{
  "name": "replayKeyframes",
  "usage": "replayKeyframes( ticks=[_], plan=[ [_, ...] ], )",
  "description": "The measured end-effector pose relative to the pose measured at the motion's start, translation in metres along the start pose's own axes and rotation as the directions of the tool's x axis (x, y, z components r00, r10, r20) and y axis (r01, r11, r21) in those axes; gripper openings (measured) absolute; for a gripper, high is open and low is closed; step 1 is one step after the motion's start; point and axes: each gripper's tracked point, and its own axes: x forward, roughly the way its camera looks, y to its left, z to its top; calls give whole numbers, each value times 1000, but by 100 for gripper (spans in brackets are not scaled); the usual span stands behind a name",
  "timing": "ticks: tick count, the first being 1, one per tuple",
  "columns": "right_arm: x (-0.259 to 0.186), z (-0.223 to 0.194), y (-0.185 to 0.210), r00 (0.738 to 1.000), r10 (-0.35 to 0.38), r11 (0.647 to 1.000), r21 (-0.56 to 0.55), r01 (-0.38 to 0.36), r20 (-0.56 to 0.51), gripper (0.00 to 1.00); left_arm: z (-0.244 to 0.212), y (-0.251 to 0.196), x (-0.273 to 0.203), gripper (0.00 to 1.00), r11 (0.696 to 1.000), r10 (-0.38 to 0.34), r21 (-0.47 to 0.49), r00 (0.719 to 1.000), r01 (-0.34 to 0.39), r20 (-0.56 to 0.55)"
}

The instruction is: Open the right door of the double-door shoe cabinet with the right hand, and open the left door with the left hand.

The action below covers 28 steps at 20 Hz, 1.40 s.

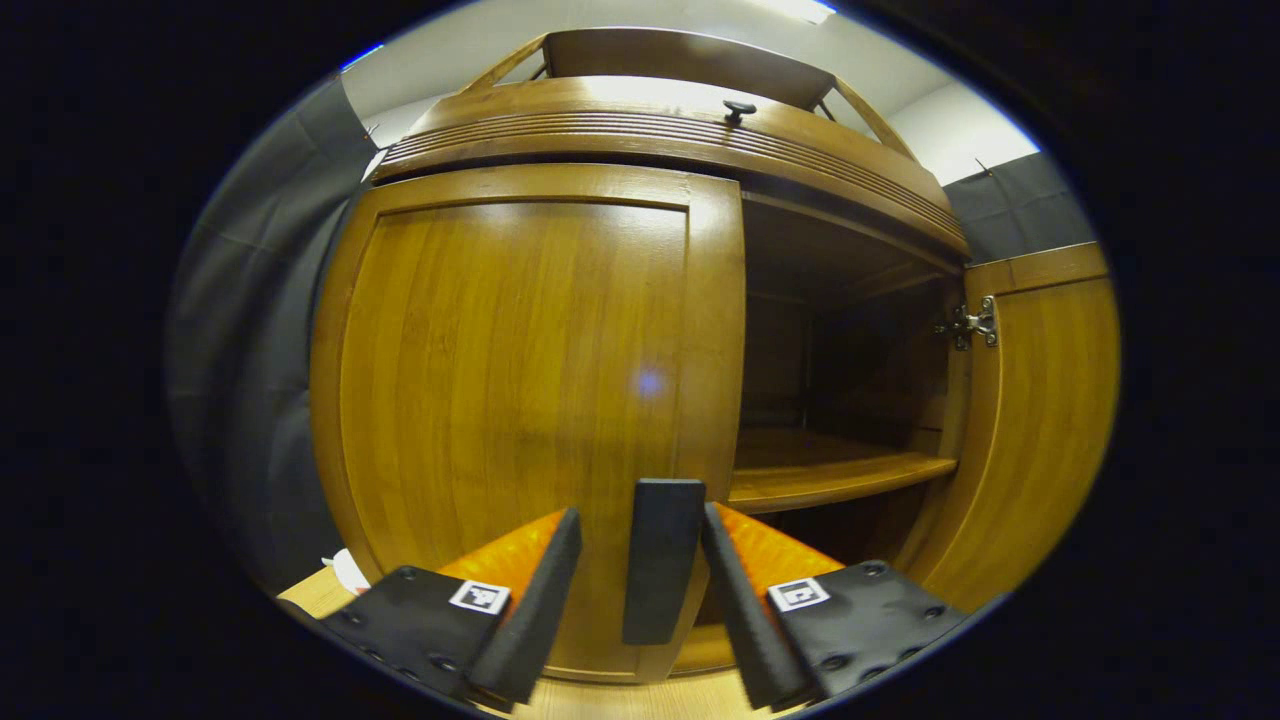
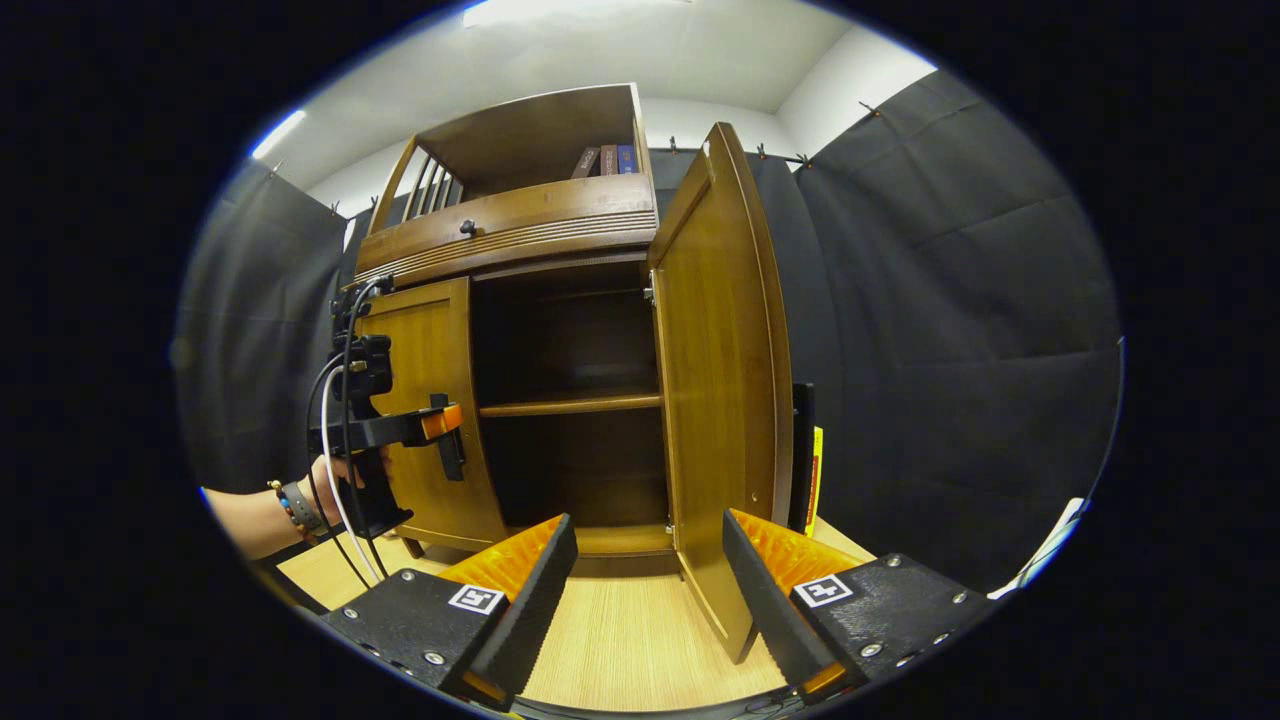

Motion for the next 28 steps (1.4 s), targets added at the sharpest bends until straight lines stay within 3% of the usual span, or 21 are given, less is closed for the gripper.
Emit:
replayKeyframes(
  ticks=[3, 6, 9, 14, 28],
  plan=[
    [2, -3, -1, 1000, -10, 1000, -11, 10, -4, 90, -2, -5, 5, 57, 999, -19, 33, 1000, 19, 1],
    [4, -3, 1, 1000, -9, 1000, 5, 9, -5, 90, -4, -3, 4, 41, 998, 10, 54, 1000, -11, 8],
    [3, -4, 2, 1000, -12, 1000, -1, 12, -2, 90, -2, -3, 5, 35, 997, 39, 61, 999, -41, 29],
    [-1, -11, 6, 1000, -5, 1000, -13, 4, -20, 90, -1, -2, -4, 36, 995, 55, 79, 998, -56, 9],
    [-4, -3, 0, 1000, -3, 999, -46, 3, 2, 90, 12, 18, -105, 33, 991, 35, 128, 999, -37, 13]
  ],
)
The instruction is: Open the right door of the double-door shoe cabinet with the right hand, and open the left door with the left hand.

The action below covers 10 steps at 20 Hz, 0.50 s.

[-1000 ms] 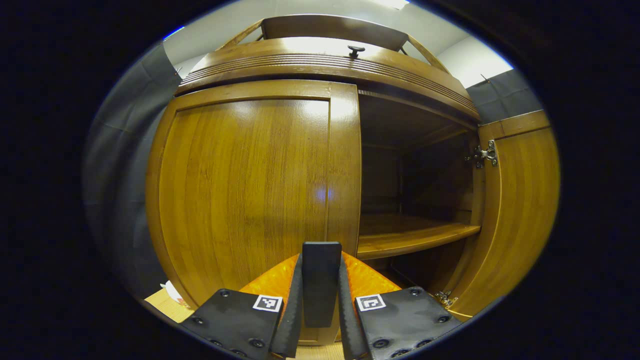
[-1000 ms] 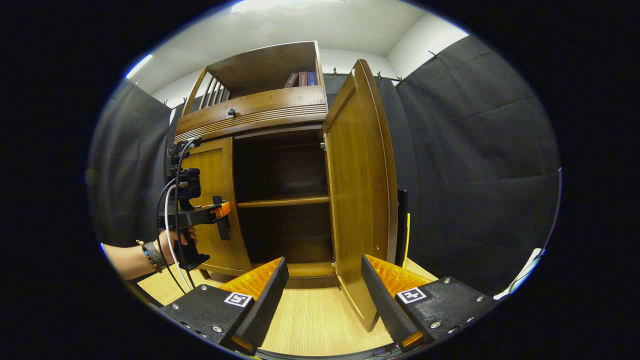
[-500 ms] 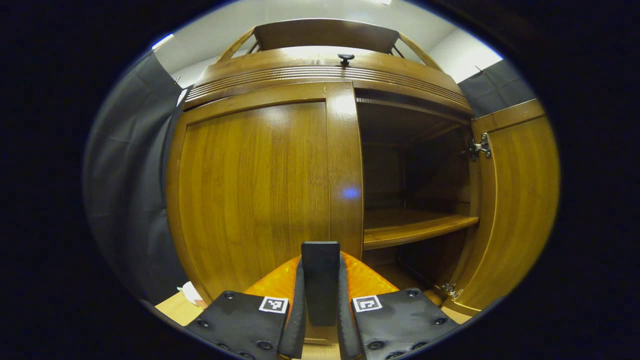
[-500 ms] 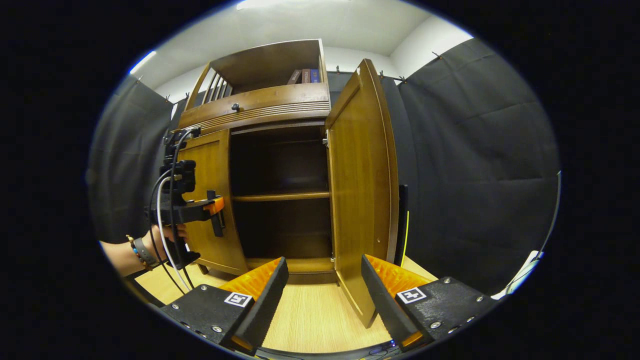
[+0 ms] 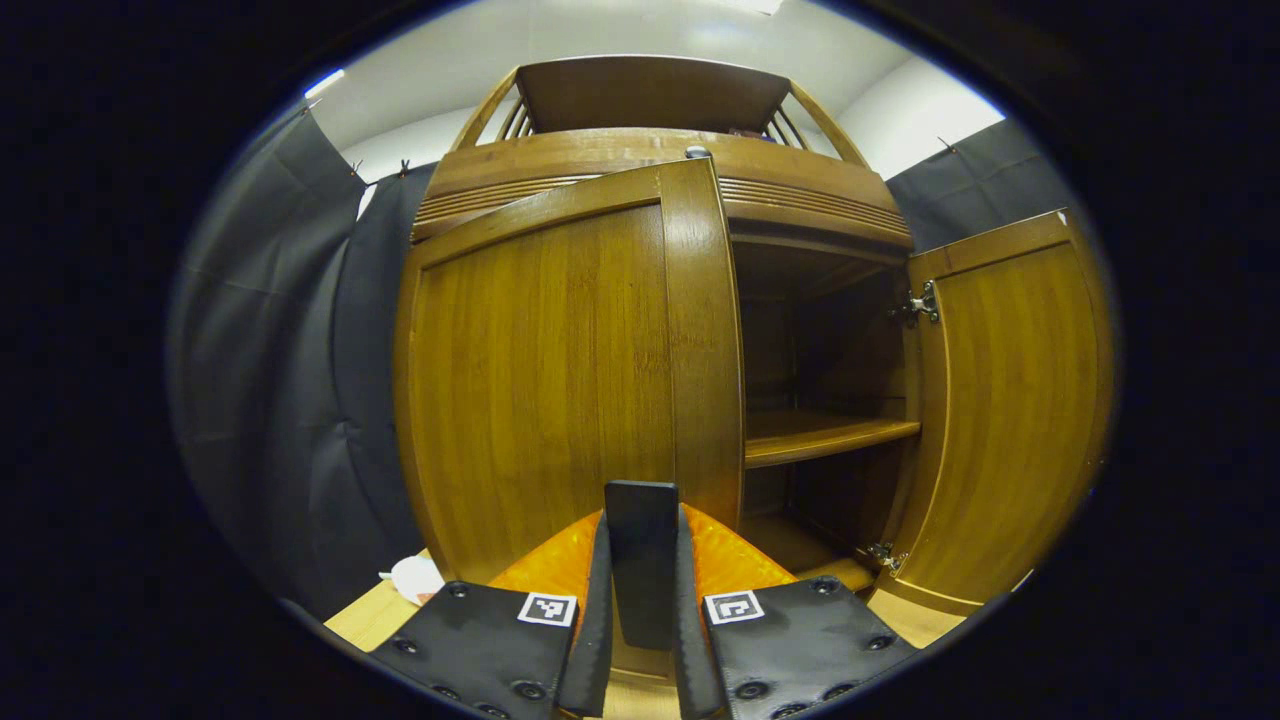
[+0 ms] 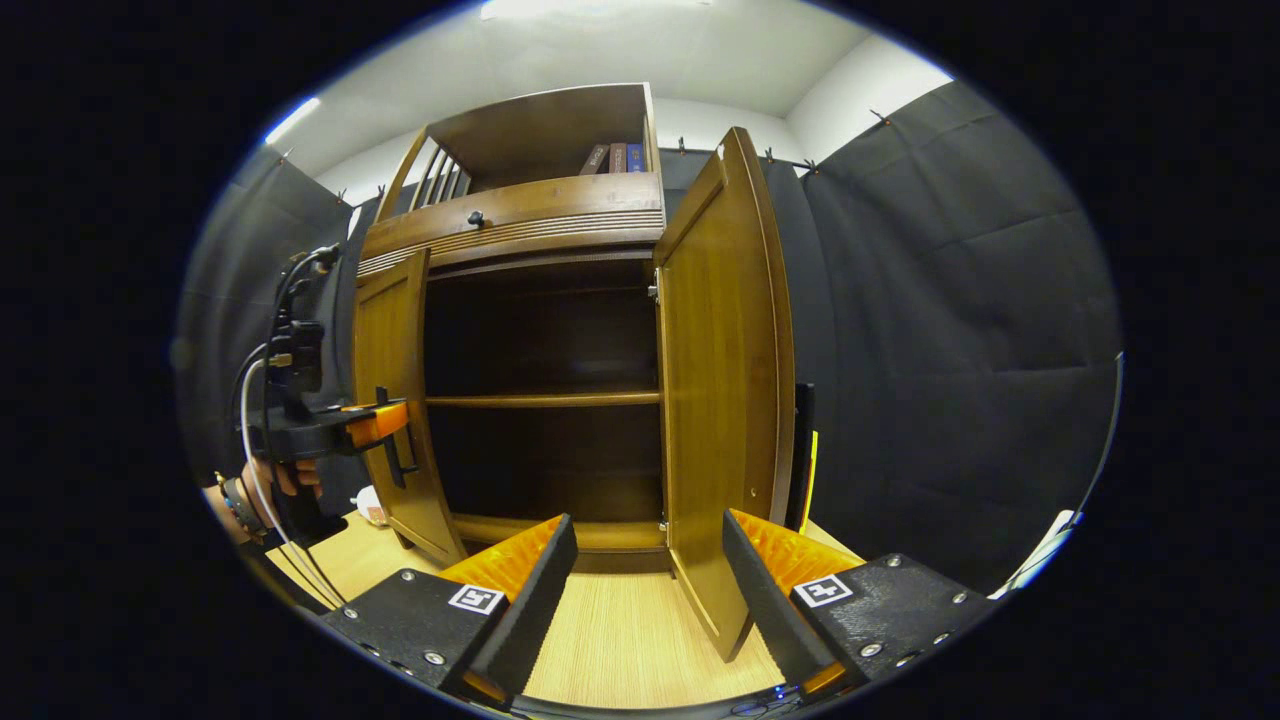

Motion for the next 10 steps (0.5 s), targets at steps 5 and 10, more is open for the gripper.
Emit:
replayKeyframes(
  ticks=[5, 10],
  plan=[
    [4, 2, -5, 1000, 3, 998, -59, -3, 1, 90, 3, 26, -45, 32, 1000, 13, 29, 1000, -13, 0],
    [10, 3, 7, 1000, 27, 996, -83, -27, -1, 90, 2, 64, -81, 33, 995, 78, 59, 997, -78, 4]
  ],
)
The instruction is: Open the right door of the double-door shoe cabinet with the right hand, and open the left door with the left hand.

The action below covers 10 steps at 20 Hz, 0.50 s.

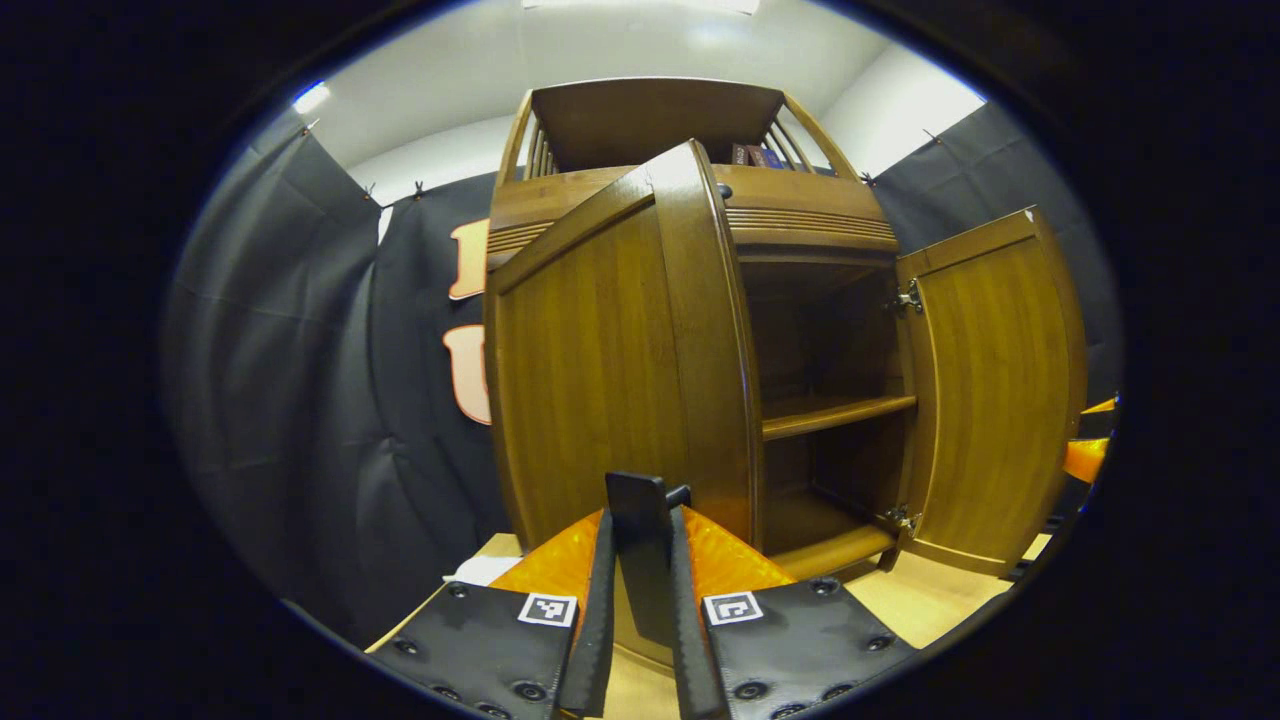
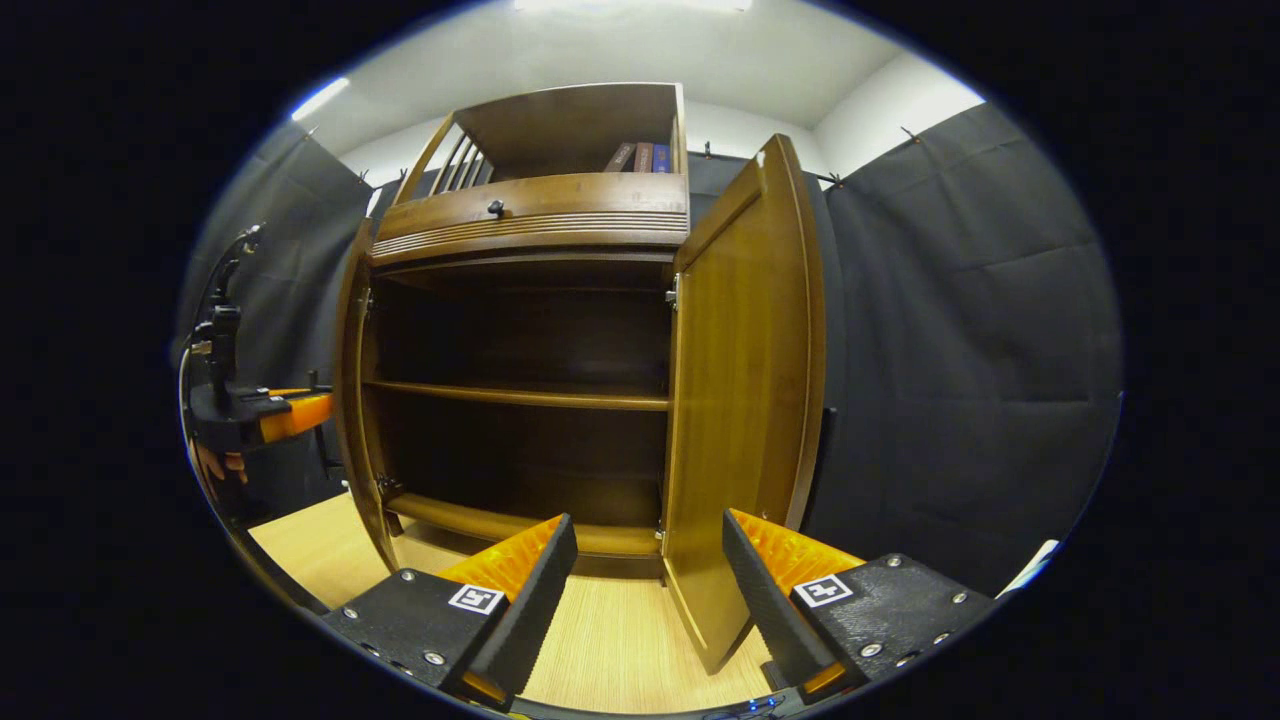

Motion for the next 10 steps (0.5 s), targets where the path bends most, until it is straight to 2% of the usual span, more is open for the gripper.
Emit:
replayKeyframes(
  ticks=[6, 9, 10],
  plan=[
    [1, 1, 18, 1000, 31, 999, 14, -31, 3, 90, -10, 60, -31, 24, 995, 89, -39, 996, -89, 12],
    [10, 2, 25, 999, 36, 999, 16, -36, 1, 90, -17, 96, -43, 18, 992, 124, -24, 992, -124, 11],
    [10, 2, 28, 999, 40, 999, 21, -40, 1, 96, -18, 109, -44, 14, 992, 126, -26, 992, -125, 11]
  ],
)
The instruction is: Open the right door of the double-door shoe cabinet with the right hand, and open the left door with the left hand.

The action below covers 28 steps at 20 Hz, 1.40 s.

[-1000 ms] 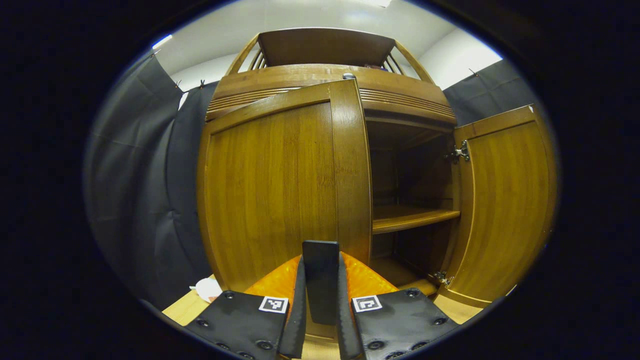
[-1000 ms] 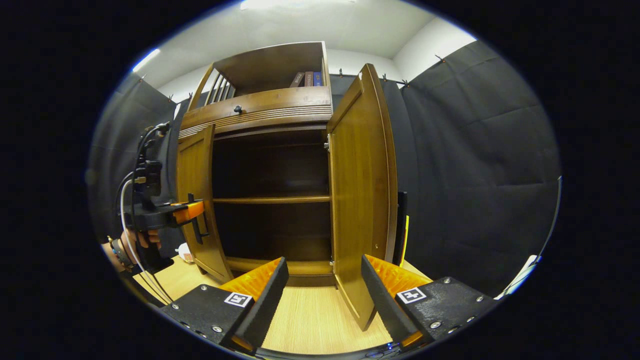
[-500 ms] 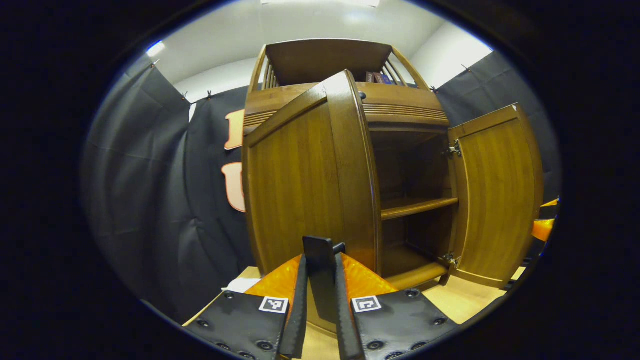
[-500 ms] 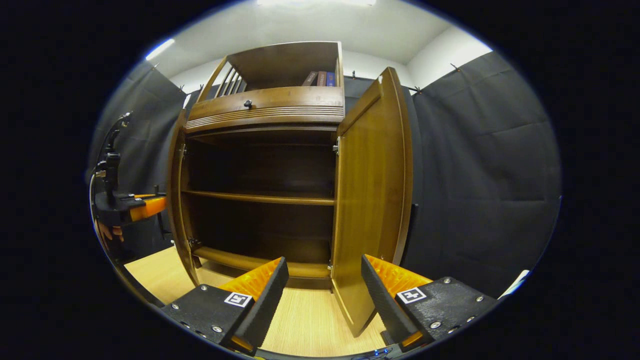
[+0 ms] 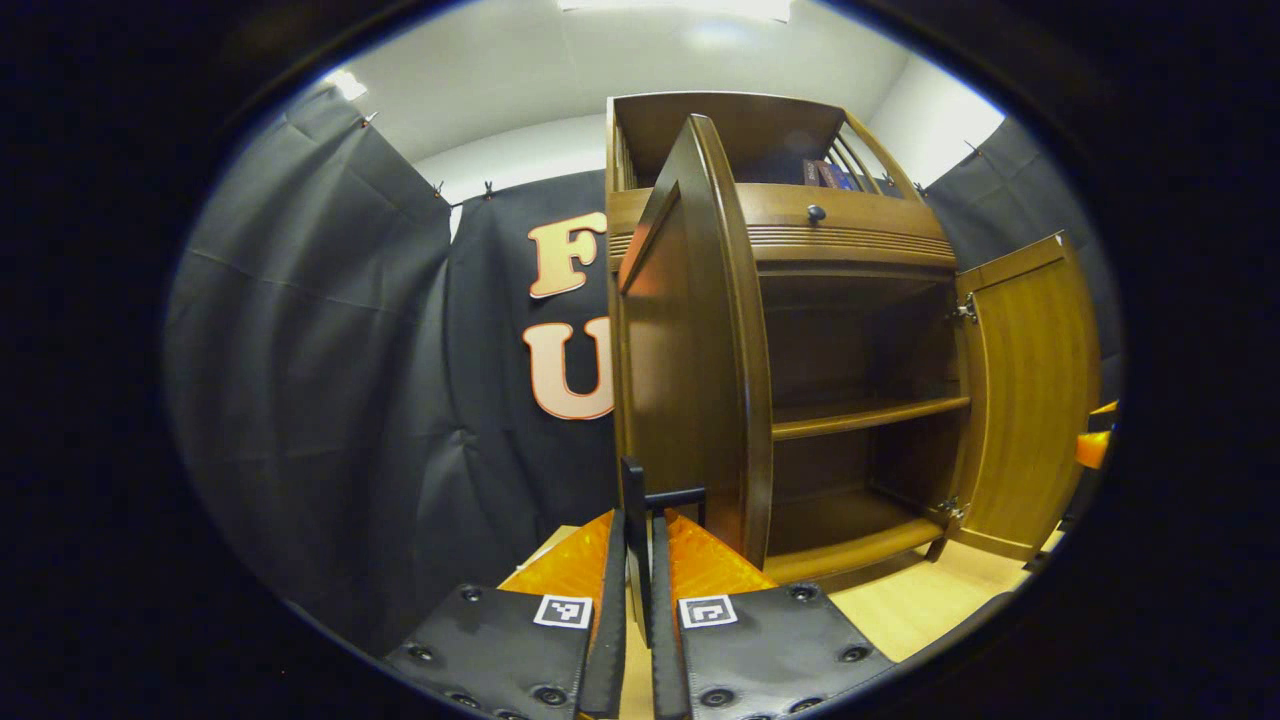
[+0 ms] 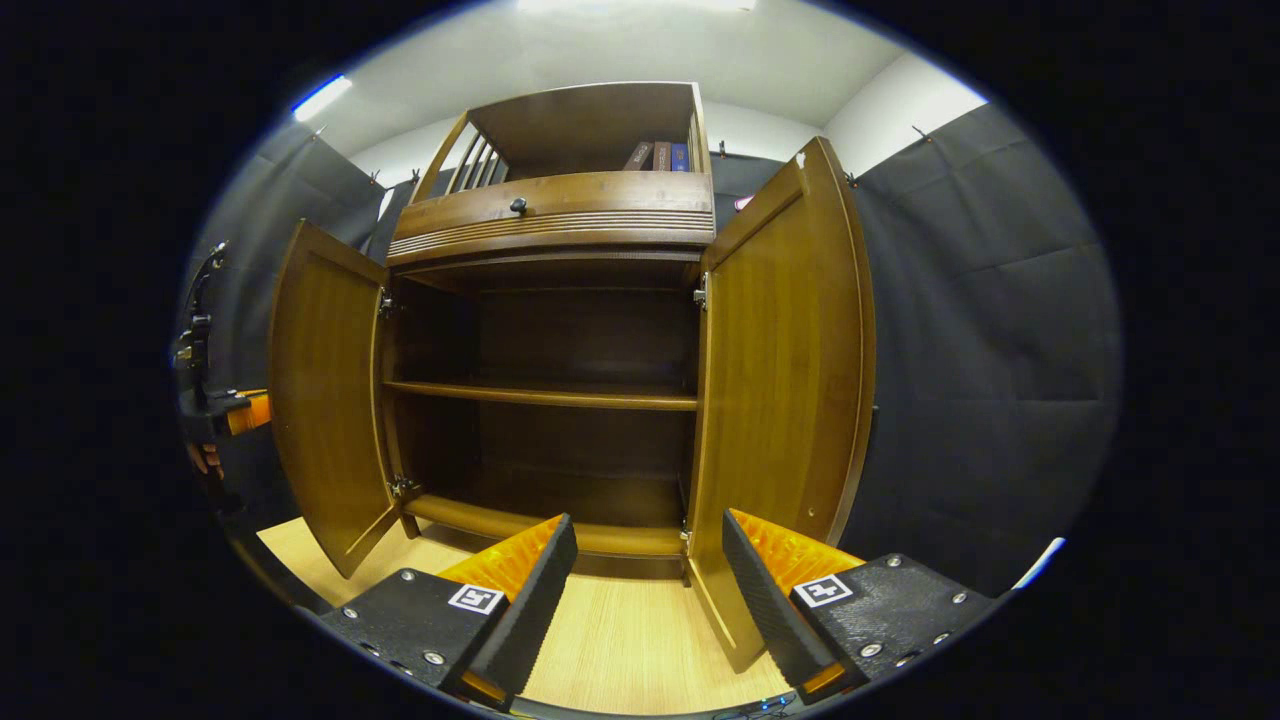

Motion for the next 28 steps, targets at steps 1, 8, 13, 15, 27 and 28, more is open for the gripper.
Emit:
replayKeyframes(
  ticks=[1, 8, 13, 15, 27, 28],
  plan=[
    [1, 1, 4, 1000, 1, 1000, 1, -1, 0, 90, -1, 12, 1, 9, 1000, -2, -4, 1000, 2, 5],
    [4, 3, 22, 1000, 7, 1000, 23, -7, -2, 90, -3, 52, 7, 5, 982, -172, -74, 985, 173, 18],
    [8, 8, 24, 1000, -10, 999, 49, 10, -11, 90, -5, 78, 14, 5, 955, -269, -120, 963, 271, 36],
    [9, 11, 24, 1000, -21, 999, 25, 22, -11, 90, -6, 80, 16, 5, 941, -309, -131, 950, 313, 47],
    [25, 3, 30, 1000, 15, 999, 42, -15, -14, 96, 23, 85, -59, 13, 971, -212, -102, 977, 215, 38],
    [24, 4, 26, 1000, 5, 999, 37, -5, -7, 96, 31, 86, -63, 13, 980, -171, -94, 984, 174, 40]
  ],
)
